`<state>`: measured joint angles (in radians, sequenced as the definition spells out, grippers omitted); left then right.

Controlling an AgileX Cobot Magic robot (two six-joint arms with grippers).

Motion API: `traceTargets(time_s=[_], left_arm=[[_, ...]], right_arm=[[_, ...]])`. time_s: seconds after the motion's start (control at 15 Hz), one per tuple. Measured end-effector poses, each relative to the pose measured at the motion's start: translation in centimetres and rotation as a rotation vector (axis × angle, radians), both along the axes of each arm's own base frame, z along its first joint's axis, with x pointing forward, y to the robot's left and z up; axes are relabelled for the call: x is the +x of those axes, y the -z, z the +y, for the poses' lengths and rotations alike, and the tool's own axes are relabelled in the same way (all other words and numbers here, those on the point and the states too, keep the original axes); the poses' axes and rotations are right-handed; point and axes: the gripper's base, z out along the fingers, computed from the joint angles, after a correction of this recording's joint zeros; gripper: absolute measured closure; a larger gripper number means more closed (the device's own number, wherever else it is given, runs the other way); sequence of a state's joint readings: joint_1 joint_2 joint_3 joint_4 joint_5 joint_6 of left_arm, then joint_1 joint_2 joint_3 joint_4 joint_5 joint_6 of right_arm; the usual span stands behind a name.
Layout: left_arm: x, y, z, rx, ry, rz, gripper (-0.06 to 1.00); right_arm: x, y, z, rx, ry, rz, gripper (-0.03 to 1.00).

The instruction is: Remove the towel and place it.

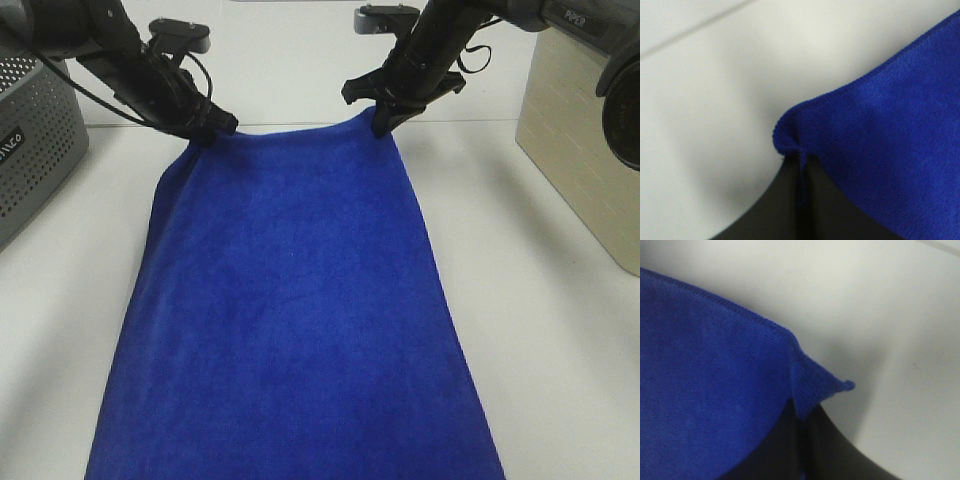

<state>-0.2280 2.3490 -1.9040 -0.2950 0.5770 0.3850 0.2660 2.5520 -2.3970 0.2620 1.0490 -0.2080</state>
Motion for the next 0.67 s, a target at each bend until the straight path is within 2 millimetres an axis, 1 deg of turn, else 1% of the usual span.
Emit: traceTargets(time_s=[0.13, 0.27, 0.47, 0.67], left_arm=[[1.2, -1.9, 0.0, -0.017, -0.020, -0.119, 0.94], [1.8, -2.7, 0.0, -0.024, -0.035, -0.200, 0.94], [2.4, -2.5, 0.1, -0.011, -0.041, -0.275, 0.94], [3.0, -1.0, 0.2, 0.007, -0.047, -0.312, 0.94]], right_arm=[[0.5, -0.4, 0.0, 0.008, 0.012, -0.055, 0.95], [1.0, -0.6, 0.1, 0.021, 0.026, -0.116, 0.95], [1.6, -0.9, 0.1, 0.028, 0.024, -0.193, 0.95], [2.3, -1.4, 0.2, 0.044, 0.038, -0.289, 0.95]])
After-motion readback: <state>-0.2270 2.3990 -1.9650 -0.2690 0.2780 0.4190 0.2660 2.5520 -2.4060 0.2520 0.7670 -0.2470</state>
